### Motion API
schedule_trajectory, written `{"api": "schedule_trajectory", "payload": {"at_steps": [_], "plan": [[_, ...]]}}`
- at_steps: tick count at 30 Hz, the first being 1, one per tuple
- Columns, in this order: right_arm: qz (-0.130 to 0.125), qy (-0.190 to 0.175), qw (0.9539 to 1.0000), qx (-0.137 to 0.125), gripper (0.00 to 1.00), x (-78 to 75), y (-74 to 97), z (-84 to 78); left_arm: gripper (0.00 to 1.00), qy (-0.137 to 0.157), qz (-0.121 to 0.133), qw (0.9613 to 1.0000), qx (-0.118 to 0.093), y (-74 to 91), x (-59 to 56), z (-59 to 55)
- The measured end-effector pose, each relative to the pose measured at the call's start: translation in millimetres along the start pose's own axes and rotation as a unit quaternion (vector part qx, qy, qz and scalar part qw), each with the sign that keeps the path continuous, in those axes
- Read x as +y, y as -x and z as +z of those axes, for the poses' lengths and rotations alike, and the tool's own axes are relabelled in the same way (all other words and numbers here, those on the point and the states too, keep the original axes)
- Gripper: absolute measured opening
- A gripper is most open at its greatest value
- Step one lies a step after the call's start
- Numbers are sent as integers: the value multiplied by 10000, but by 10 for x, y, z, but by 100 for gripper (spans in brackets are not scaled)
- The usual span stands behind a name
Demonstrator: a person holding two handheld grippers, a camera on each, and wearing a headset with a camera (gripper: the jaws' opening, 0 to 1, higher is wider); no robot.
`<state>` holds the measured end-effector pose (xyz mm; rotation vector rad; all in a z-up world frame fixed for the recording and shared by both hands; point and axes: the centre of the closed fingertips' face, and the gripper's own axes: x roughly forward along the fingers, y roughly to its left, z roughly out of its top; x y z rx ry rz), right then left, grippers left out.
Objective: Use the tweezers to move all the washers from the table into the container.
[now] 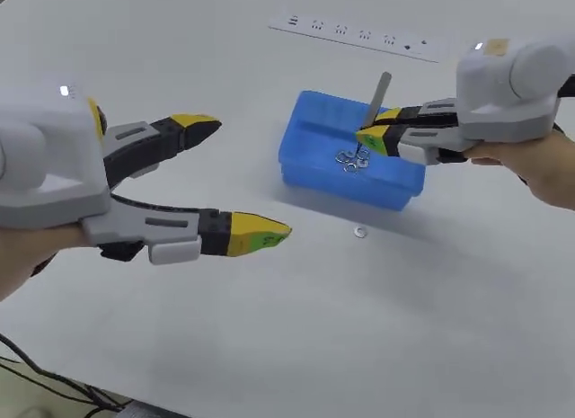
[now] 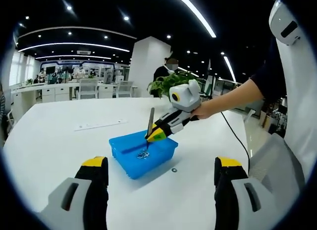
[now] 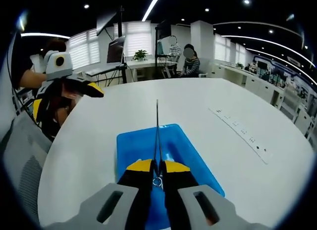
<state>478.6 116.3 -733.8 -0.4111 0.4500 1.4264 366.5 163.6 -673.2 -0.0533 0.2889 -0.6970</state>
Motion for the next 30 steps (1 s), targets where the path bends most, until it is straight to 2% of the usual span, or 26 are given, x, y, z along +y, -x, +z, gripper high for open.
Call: {"api": "schedule_trajectory", "payload": {"at_steps": [3,6,9,11,12,13,16,18,19,22,24,26,30], "plan": [[44,182,9998,92,8,30,10,-16,89,-67,-62,10000,-26,-132,50,77],[88,295,9994,149,8,41,16,-35,83,-28,-169,9996,-239,-299,97,238],[120,392,9990,187,8,77,32,-42,74,-188,-323,9991,-217,-479,112,334],[119,653,9974,263,8,98,48,-59,78,-251,-510,9981,-231,-615,85,384],[152,718,9969,281,8,119,54,-64,78,-301,-542,9979,-199,-670,88,389],[162,754,9966,294,8,141,64,-62,75,-455,-618,9970,-74,-745,82,381],[200,823,9960,298,8,179,88,-48,68,-616,-783,9950,-52,-872,52,421],[233,877,9954,298,8,201,104,-40,67,-615,-1088,9922,1,-960,-31,430],[247,902,9952,300,8,208,110,-39,64,-717,-1181,9904,92,-1003,-49,420],[269,948,9947,304,8,224,125,-40,51,-949,-1444,9847,216,-1066,-134,424],[267,951,9946,309,8,231,135,-36,40,-1150,-1541,9812,168,-1087,-162,468],[267,969,9945,298,8,237,145,-27,30,-1109,-1617,9804,183,-1102,-183,493],[292,979,9944,265,8,253,158,-6,26,-1289,-1716,9763,278,-1102,-205,487]]}}
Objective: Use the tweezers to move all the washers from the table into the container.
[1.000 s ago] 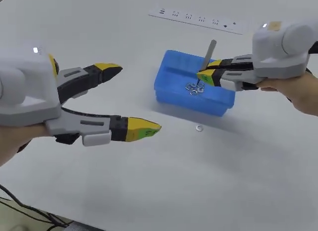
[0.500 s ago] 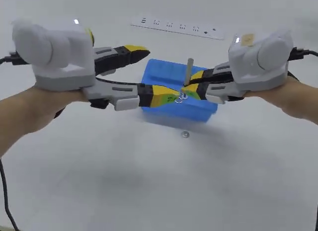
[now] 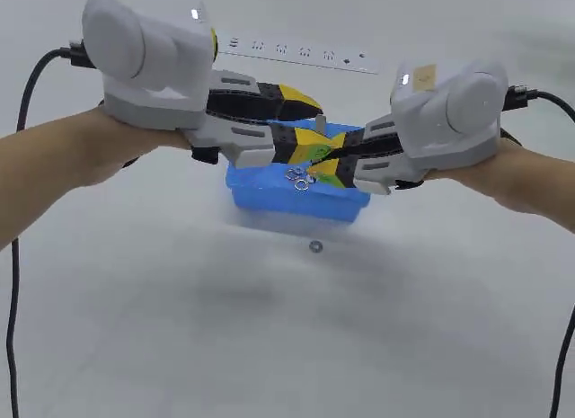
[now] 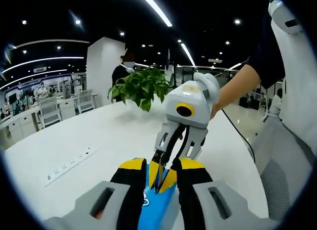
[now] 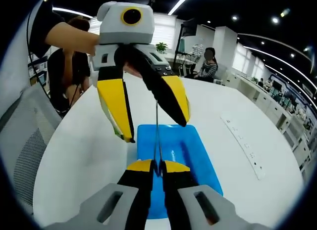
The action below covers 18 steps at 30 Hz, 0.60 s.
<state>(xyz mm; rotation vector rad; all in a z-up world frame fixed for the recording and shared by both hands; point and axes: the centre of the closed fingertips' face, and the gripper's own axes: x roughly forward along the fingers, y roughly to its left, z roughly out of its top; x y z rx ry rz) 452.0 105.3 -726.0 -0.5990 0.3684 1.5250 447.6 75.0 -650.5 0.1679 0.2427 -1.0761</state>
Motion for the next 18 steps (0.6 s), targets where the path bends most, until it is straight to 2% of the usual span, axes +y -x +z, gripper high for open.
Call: {"api": "schedule_trajectory", "payload": {"at_steps": [2,3,4,7,10,14,18], "plan": [[19,15,10000,-19,8,8,6,12,21,-48,-91,9999,39,4,-27,1],[21,41,10000,-34,8,10,11,21,14,-28,-245,9997,53,8,-78,4],[60,84,9999,-42,8,25,14,27,10,-69,-256,9996,49,7,-80,17],[165,205,9997,-12,8,82,10,28,8,-127,-329,9993,157,15,-97,22],[162,274,9995,20,8,84,15,22,8,-261,-455,9983,265,-1,-175,23],[144,317,9994,40,8,82,22,18,6,-517,-406,9973,338,-9,-190,36],[93,317,9994,62,9,77,31,23,5,-640,-296,9968,384,-15,-163,47]]}}
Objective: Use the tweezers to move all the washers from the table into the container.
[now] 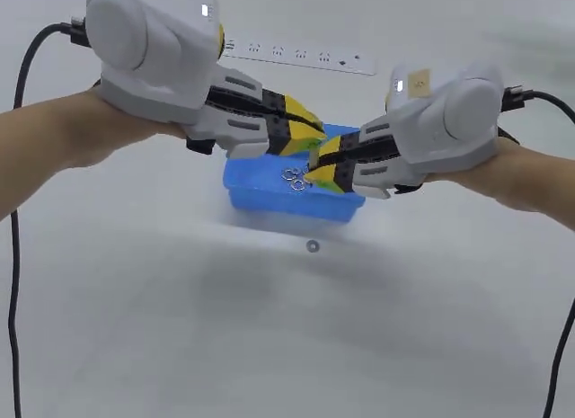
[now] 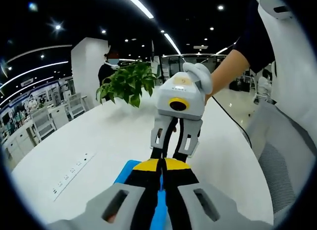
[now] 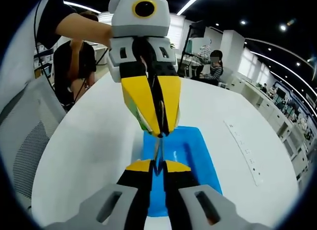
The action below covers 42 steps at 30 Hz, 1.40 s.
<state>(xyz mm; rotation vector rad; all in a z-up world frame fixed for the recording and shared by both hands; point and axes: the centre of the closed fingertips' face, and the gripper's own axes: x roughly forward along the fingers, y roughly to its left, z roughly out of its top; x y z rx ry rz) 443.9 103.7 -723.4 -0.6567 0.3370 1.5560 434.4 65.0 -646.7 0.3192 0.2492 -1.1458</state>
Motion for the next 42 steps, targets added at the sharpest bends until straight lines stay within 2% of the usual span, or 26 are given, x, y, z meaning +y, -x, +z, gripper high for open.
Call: {"api": "schedule_trajectory", "payload": {"at_steps": [8,12,14,17,21,22,24,26,30,32,34,36,42], "plan": [[-94,-175,9998,32,14,15,26,72,5,-31,71,10000,-9,25,42,56],[-78,-407,9991,-36,23,62,86,113,5,-29,147,9998,-106,72,57,125],[-204,-335,9992,27,24,54,125,93,5,-27,197,9997,-152,97,68,152],[-329,-421,9985,85,30,48,187,55,5,-67,256,9996,-132,136,58,162],[-582,-607,9965,-37,36,26,301,53,5,-100,211,9995,-188,199,-41,238],[-723,-695,9949,-124,38,11,340,64,5,-147,184,9995,-213,216,-85,265],[-833,-850,9924,-328,42,29,405,91,5,-213,137,9994,-219,254,-145,274],[-902,-930,9910,-348,47,64,469,62,5,-242,115,9994,-232,290,-194,269],[-1083,-1015,9881,-407,63,133,581,-2,5,-280,129,9989,-366,339,-332,284],[-1161,-1140,9856,-451,66,178,636,-39,5,-308,127,9987,-394,333,-407,242],[-1206,-1263,9833,-511,68,241,687,-73,5,-395,116,9986,-341,286,-477,153],[-1240,-1438,9802,-560,71,314,717,-117,5,-308,98,9991,-280,240,-523,56],[-1180,-1505,9810,-316,80,601,747,-353,5,-132,81,9993,-345,162,-582,-116]]}}
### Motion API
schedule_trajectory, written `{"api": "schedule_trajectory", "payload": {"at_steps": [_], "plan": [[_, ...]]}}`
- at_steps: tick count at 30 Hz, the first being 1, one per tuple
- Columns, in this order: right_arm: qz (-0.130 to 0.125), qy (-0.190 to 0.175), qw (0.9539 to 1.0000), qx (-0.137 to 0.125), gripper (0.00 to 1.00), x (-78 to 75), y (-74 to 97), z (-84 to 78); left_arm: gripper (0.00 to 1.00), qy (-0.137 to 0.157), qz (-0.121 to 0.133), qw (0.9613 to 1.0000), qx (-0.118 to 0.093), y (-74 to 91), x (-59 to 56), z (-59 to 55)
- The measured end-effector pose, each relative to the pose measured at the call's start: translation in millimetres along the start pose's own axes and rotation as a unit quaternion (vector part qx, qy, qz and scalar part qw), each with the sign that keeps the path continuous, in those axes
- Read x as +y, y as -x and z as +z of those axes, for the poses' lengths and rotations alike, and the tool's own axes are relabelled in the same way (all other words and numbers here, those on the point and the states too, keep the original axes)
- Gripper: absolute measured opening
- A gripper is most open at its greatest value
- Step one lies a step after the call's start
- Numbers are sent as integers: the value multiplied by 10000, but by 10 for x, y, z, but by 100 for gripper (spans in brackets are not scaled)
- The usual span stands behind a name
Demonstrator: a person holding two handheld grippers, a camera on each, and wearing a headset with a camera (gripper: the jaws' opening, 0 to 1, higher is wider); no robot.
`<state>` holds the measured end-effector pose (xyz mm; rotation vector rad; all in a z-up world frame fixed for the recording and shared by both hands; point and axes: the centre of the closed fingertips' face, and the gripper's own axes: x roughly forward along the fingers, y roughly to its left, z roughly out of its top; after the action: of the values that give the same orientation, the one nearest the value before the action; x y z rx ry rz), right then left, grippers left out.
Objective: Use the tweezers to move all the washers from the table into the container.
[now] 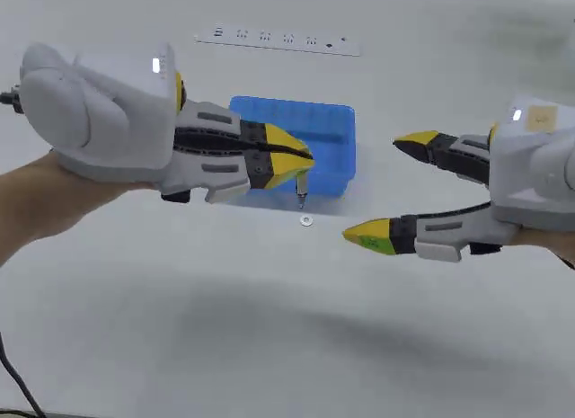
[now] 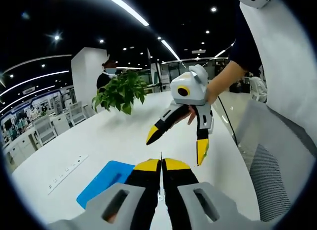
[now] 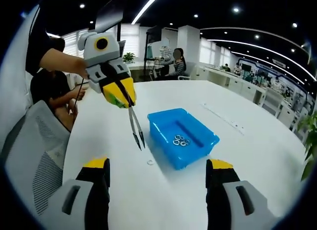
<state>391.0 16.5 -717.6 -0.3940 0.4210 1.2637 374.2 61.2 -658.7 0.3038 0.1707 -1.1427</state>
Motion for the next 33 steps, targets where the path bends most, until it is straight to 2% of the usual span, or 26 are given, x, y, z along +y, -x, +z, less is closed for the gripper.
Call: {"api": "schedule_trajectory", "payload": {"at_steps": [3,5,8,13,18,23,27,30,33], "plan": [[-14,-64,9999,127,84,85,49,-155,5,29,-19,10000,43,-54,-12,-89],[-176,-214,9994,184,89,95,90,-249,5,3,-36,9999,156,-81,-17,-160],[-276,-376,9988,143,97,143,123,-323,5,87,-8,9999,96,-79,12,-172],[-490,-474,9974,232,100,198,134,-431,5,162,3,9997,171,-96,39,-243],[-480,-451,9976,208,100,274,94,-435,5,220,41,9997,72,-111,83,-226],[-505,-696,9962,131,100,250,51,-449,5,253,78,9996,53,-152,132,-264],[-565,-785,9953,98,100,210,50,-449,5,393,107,9992,3,-175,152,-294],[-623,-957,9934,43,99,174,65,-469,5,421,80,9991,-6,-192,135,-303],[-614,-954,9935,102,98,183,70,-511,5,399,43,9992,24,-208,111,-319]]}}
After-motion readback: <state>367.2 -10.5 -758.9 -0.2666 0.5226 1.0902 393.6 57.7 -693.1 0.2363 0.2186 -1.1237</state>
